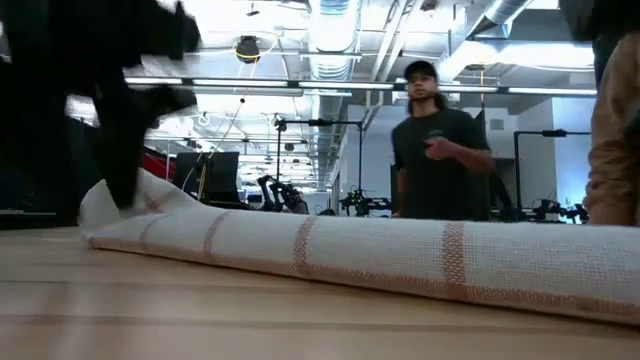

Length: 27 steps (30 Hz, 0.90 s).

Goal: Roll towel
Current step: Roll the white checkered towel

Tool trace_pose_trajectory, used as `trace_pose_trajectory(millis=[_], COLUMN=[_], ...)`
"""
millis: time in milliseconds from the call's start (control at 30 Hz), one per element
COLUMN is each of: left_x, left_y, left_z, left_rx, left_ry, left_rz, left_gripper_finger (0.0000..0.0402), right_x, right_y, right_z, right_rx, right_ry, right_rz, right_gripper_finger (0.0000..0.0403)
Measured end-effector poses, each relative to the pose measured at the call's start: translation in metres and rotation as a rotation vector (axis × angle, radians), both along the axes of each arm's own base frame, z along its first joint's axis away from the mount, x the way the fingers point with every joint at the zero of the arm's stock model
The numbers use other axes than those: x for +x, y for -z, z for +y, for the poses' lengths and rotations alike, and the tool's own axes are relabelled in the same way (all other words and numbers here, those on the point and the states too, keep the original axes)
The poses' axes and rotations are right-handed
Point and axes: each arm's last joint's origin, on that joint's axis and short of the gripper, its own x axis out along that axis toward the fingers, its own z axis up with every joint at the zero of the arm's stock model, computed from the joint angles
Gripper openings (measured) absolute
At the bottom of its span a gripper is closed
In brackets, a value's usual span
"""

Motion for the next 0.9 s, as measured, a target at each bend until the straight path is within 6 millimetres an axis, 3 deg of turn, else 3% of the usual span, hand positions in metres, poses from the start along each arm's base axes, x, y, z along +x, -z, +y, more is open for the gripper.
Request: trace_pose_trajectory(millis=[133, 300, 900], left_x=[0.015, 0.024, 0.017], left_y=[0.025, 0.037, 0.026], left_z=[0.015, 0.024, 0.016], left_rx=[0.064, 0.033, -0.021], left_ry=[-0.089, -0.185, -0.294], left_rz=[0.021, 0.046, -0.003], left_gripper_finger=[0.016, 0.0159, 0.0159], right_x=[-0.006, -0.004, -0.002], right_y=[0.016, 0.03, 0.032], right_z=[-0.004, -0.004, -0.004], right_rx=[-0.074, -0.109, -0.117], right_ry=[0.082, 0.097, 0.084], right_rz=[0.111, 0.145, 0.14], right_gripper_finger=[0.0108, 0.0108, 0.0108])
